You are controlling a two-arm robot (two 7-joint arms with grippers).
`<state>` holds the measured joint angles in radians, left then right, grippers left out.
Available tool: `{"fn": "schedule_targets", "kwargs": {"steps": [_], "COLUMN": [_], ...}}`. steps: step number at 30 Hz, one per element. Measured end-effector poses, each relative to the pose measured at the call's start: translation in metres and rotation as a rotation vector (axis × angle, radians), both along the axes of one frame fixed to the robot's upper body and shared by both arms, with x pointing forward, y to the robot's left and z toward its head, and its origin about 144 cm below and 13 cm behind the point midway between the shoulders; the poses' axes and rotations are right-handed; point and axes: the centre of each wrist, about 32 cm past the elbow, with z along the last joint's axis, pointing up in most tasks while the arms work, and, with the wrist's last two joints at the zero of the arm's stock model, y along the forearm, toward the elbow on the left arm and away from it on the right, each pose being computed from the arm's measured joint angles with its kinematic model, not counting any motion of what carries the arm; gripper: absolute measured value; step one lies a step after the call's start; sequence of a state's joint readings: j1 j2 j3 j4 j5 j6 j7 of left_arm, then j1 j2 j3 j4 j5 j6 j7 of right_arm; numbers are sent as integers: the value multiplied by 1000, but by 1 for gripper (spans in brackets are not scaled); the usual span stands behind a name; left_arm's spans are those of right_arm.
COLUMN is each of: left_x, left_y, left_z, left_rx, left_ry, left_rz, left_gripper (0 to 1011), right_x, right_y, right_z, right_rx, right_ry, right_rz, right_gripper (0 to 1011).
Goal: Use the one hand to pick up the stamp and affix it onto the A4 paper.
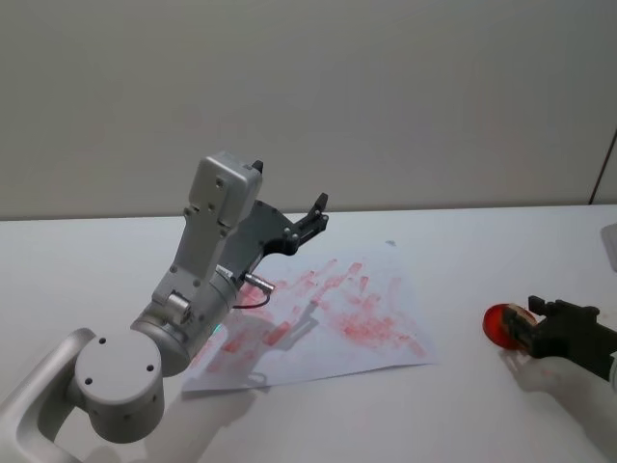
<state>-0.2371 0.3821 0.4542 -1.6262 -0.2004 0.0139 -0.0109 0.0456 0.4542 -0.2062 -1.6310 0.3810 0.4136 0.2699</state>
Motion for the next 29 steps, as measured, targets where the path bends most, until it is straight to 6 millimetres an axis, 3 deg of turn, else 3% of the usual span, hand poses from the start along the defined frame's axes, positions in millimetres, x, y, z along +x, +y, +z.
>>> {"fn": "schedule_targets", "kwargs": {"steps": [18,20,29], "left_x": [0,0,0], "left_y": [0,0,0], "left_z": [0,0,0], "left_rx": [0,0,0], "left_ry": [0,0,0], "left_rz": [0,0,0], "left_gripper": [1001,1001,1001], "right_x": [1,2,2], "right_y": [1,1,1], "right_z": [-2,-2,-3], "right_rx": [-6,-6,-7], "right_ry": [11,11,13], "right_rz": [1,2,2], "right_gripper": [960,999,1001]}}
